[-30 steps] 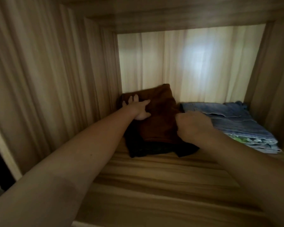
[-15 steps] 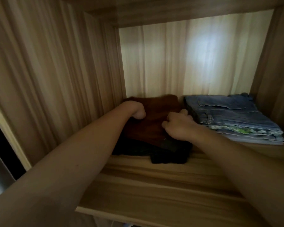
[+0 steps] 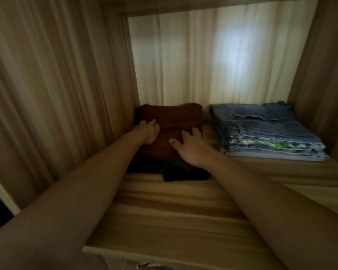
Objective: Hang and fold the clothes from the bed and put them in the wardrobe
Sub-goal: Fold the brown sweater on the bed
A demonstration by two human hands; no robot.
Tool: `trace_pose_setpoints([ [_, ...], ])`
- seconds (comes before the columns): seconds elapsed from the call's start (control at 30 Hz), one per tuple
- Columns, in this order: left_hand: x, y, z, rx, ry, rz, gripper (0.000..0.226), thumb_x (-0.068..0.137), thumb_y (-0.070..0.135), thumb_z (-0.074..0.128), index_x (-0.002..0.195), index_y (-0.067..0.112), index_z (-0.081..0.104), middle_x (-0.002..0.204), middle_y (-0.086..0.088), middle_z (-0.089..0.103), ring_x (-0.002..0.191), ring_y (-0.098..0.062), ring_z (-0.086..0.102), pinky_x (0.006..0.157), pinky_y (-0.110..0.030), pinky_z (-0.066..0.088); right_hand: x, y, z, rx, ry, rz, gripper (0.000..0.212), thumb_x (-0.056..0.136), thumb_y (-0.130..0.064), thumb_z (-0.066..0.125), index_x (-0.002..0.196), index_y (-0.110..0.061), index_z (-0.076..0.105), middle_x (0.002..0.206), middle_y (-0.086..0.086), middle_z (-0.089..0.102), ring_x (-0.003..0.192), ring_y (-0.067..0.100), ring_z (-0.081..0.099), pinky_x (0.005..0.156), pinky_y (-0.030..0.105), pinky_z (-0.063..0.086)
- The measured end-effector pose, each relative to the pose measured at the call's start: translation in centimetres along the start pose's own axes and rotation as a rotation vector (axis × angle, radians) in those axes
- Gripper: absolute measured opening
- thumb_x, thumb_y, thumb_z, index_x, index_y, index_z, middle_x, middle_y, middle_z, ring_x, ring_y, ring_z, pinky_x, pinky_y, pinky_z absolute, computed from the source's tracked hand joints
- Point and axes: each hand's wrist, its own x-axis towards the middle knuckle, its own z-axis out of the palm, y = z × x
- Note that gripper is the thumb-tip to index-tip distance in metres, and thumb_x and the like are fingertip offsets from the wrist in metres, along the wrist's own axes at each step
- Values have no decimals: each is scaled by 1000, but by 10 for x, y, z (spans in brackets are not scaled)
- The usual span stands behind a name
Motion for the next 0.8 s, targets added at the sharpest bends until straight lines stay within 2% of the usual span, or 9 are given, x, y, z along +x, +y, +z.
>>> trace_pose_setpoints([
  [0.13, -35, -1, 2, -81, -2, 30, 62, 109, 45, 17, 160, 15, 1, 167, -13, -3, 153, -36, 3, 125, -46, 10, -33, 11, -10, -8, -94, -61, 80, 99, -68, 30, 162, -26, 8, 169, 5, -6, 154, 31, 4, 124, 41, 10],
  [0.3, -112, 4, -12, -287, 15, 104, 62, 105, 49, 37, 157, 14, 28, 163, -7, 26, 148, -25, 29, 116, -30, 24, -92, 15, -57, -95, -154, -152, 63, 101, -50, 50, 157, -26, 32, 160, 6, 35, 142, 24, 39, 113, 31, 33],
  [0.4, -160, -2, -11, -390, 93, 212, 55, 102, 47, 48, 152, 24, 39, 155, 2, 40, 142, -19, 38, 115, -25, 27, -134, 19, -73, -212, -216, -149, 64, 101, -57, 43, 157, -27, 32, 158, 3, 39, 142, 23, 39, 110, 29, 33],
  [0.47, -195, -1, -4, -418, 136, 244, 49, 99, 51, 50, 145, 34, 48, 141, 6, 51, 130, -16, 49, 112, -29, 37, -162, 25, -77, -280, -223, -163, 65, 100, -61, 43, 156, -30, 34, 158, 0, 39, 142, 22, 39, 111, 31, 34],
  [0.53, -231, 7, 4, -414, 144, 243, 39, 99, 49, 52, 136, 35, 57, 128, 10, 54, 118, -9, 54, 103, -26, 44, -186, 34, -79, -332, -212, -170, 62, 98, -62, 46, 151, -31, 42, 150, -2, 49, 131, 20, 49, 104, 30, 41],
  [0.6, -261, 22, 11, -408, 138, 254, 25, 99, 45, 55, 119, 36, 67, 122, 13, 59, 110, -3, 56, 97, -26, 46, -207, 45, -82, -374, -186, -145, 56, 96, -63, 47, 140, -30, 56, 131, -2, 61, 114, 18, 57, 96, 31, 47],
  [0.67, -284, 39, 15, -410, 128, 276, 14, 98, 41, 57, 103, 37, 70, 116, 13, 64, 107, -2, 58, 95, -24, 47, -226, 59, -85, -364, -129, -117, 45, 93, -64, 51, 114, -29, 69, 105, -4, 68, 94, 14, 61, 87, 35, 52],
  [0.73, -296, 56, 20, -399, 107, 302, 11, 97, 40, 59, 97, 36, 69, 102, 13, 65, 92, -2, 60, 78, -13, 46, -246, 74, -89, -321, -73, -86, 37, 92, -61, 56, 94, -27, 71, 89, -5, 66, 84, 14, 61, 81, 37, 53],
  [0.8, -301, 71, 24, -395, 83, 335, 10, 95, 41, 61, 93, 34, 68, 89, 11, 63, 80, -7, 61, 71, -22, 48, -271, 86, -95, -282, -26, -56, 32, 91, -56, 61, 86, -26, 69, 82, -8, 64, 81, 14, 60, 76, 33, 51],
])
